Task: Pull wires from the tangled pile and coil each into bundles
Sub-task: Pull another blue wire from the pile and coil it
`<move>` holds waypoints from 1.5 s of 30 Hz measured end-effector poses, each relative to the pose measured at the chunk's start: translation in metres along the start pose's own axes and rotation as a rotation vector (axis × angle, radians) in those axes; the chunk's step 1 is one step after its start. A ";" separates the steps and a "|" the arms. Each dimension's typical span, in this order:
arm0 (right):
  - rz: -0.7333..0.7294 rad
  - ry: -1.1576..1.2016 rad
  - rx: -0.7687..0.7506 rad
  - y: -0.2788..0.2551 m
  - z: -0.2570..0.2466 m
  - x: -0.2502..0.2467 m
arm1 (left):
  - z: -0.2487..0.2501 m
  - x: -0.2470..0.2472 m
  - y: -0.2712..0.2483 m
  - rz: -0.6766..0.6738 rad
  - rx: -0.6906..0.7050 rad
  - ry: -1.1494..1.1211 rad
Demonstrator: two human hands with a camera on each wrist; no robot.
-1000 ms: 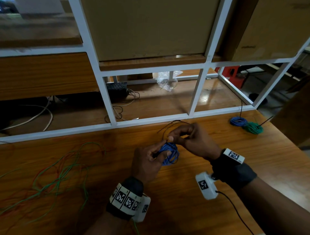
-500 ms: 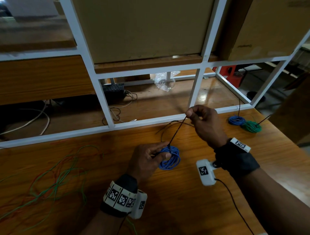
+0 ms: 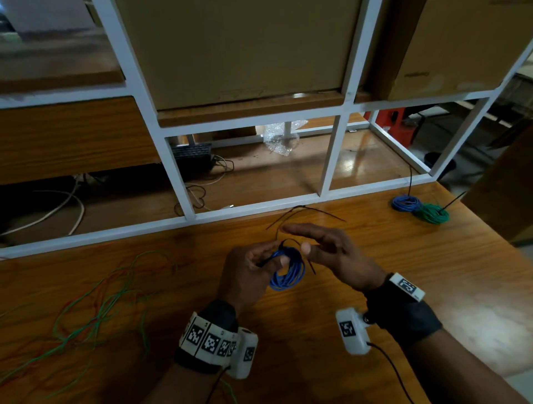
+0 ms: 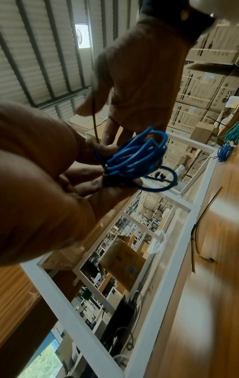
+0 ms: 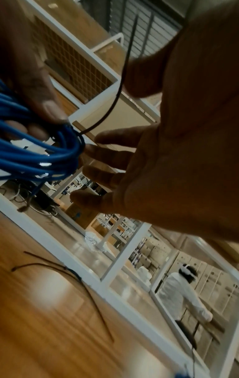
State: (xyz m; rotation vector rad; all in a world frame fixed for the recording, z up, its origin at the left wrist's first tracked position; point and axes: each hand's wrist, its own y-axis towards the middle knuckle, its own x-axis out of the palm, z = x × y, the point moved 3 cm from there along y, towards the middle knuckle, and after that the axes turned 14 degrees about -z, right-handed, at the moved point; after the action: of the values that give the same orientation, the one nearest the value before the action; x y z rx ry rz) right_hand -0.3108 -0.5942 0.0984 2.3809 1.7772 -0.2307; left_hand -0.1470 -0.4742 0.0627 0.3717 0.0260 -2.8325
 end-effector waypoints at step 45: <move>0.445 0.541 0.139 -0.025 0.039 -0.034 | 0.034 0.079 0.015 -0.103 0.017 0.087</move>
State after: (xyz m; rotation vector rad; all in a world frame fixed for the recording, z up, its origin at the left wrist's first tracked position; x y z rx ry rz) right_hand -0.3455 -0.6278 0.0673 3.0691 1.3609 0.3940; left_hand -0.2248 -0.5126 0.0758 0.5110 0.0397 -2.9172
